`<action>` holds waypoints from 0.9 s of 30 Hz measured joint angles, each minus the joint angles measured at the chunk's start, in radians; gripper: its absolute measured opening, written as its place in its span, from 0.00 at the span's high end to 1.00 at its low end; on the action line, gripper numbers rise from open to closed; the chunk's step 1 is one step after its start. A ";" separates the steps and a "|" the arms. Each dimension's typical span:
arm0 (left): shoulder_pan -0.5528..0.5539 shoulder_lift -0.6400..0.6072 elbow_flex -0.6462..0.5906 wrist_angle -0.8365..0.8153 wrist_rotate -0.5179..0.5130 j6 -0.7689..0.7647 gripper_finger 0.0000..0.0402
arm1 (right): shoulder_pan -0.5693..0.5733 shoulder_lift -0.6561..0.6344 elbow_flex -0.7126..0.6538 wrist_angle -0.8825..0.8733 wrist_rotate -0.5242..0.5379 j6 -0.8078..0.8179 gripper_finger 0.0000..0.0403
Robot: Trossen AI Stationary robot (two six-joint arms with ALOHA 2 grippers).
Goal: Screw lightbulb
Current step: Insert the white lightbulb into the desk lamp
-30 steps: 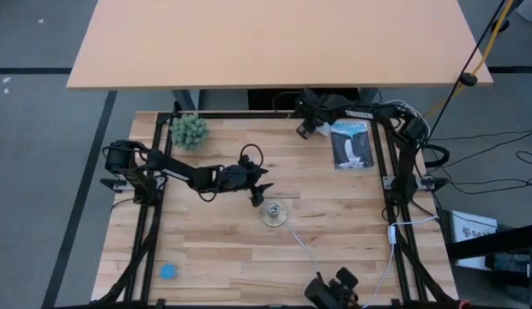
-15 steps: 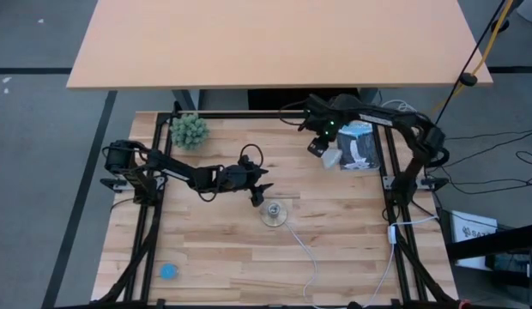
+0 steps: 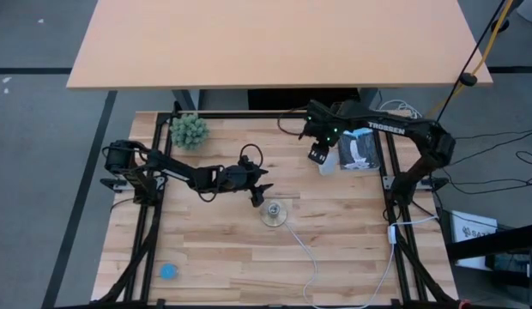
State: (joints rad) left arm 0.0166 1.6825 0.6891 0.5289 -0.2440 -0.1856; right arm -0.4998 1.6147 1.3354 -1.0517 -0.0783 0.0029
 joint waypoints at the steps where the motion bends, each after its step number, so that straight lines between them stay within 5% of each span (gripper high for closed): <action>1: 0.000 0.000 0.000 0.000 0.000 0.000 0.38 | 0.007 0.008 0.000 0.002 0.032 0.006 0.67; 9: 0.000 0.000 0.000 0.002 0.026 0.000 0.38 | 0.003 0.098 0.000 -0.057 0.283 0.060 0.67; 16: 0.000 0.000 0.000 -0.004 0.026 0.000 0.38 | -0.025 0.215 0.000 -0.234 0.283 0.080 0.67; 18: 0.000 0.000 0.000 -0.005 0.029 0.000 0.38 | -0.027 0.243 -0.001 -0.298 0.226 0.098 0.67; 23: 0.000 0.000 0.000 -0.009 0.051 0.000 0.38 | -0.028 0.255 -0.001 -0.229 -0.184 0.027 0.67; 27: 0.000 0.000 0.000 -0.031 0.056 -0.006 0.38 | -0.022 0.240 -0.001 -0.211 -0.169 0.033 0.67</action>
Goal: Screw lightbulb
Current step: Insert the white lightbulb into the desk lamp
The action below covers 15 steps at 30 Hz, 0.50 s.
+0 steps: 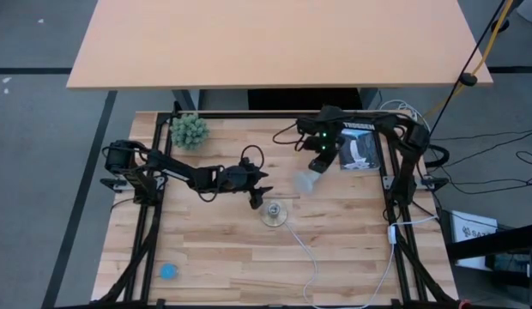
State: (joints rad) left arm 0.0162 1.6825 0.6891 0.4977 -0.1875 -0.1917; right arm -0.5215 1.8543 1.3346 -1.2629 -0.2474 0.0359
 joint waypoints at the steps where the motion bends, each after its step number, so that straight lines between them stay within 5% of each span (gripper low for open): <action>1: 0.000 0.000 0.000 -0.007 0.000 -0.008 0.38 | -0.001 -0.006 0.000 -0.012 0.018 -0.001 0.67; 10: -0.011 0.000 0.000 -0.072 0.000 -0.020 0.38 | 0.110 -0.135 0.000 0.048 0.047 -0.053 0.67; 15: -0.024 0.000 0.000 -0.074 0.000 -0.020 0.38 | 0.218 -0.153 -0.002 0.191 0.204 -0.196 0.67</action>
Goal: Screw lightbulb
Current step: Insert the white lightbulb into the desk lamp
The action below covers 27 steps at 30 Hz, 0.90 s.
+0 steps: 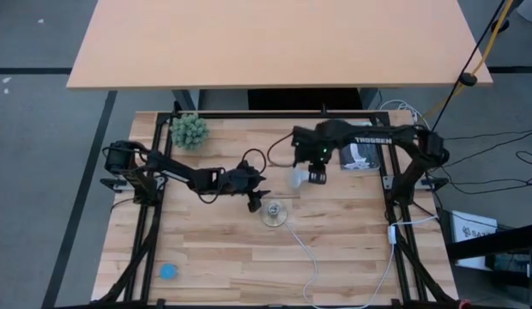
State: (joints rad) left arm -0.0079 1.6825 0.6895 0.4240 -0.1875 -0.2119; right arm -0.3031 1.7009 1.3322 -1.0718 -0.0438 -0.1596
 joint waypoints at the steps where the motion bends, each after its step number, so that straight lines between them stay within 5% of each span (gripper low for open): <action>1: -0.002 0.000 0.000 0.000 0.000 0.000 0.38 | 0.016 0.007 -0.007 0.034 0.021 -0.022 0.67; 7: -0.014 0.000 0.000 -0.006 0.000 0.000 0.38 | 0.035 0.065 -0.066 0.148 0.002 -0.031 0.67; 18: -0.013 0.000 0.000 -0.008 -0.001 0.000 0.38 | -0.019 0.092 -0.252 0.682 -0.025 0.017 0.67; 27: -0.013 0.000 0.000 -0.011 -0.001 0.000 0.38 | -0.030 0.127 -0.255 0.745 -0.043 -0.001 0.67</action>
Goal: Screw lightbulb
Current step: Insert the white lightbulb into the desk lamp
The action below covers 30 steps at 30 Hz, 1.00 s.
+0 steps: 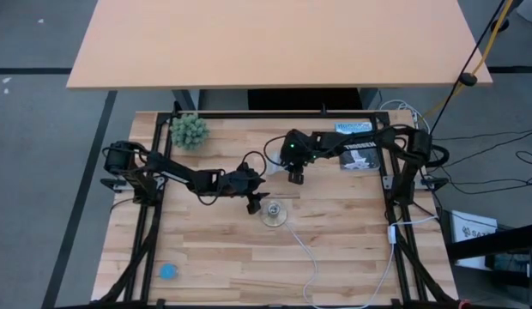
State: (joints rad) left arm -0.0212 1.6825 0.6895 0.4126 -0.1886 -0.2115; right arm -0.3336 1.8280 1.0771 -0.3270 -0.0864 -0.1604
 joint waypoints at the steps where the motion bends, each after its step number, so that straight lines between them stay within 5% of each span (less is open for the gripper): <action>1: 0.000 0.000 0.000 0.000 0.000 0.000 0.38 | 0.000 0.001 0.000 -0.002 0.000 0.001 0.67; 7: 0.000 0.000 0.000 -0.001 0.000 0.000 0.38 | 0.001 -0.009 -0.001 0.002 0.001 0.021 0.64; 20: 0.000 0.000 0.000 -0.002 0.000 0.000 0.38 | 0.002 -0.007 -0.007 0.052 0.013 0.020 0.41; 30: 0.002 0.000 0.000 0.000 -0.001 0.000 0.38 | -0.001 0.071 -0.005 0.168 0.007 0.026 0.45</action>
State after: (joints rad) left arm -0.0191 1.6825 0.6895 0.4123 -0.1894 -0.2111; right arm -0.3347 1.8990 1.0718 -0.1590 -0.0789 -0.1349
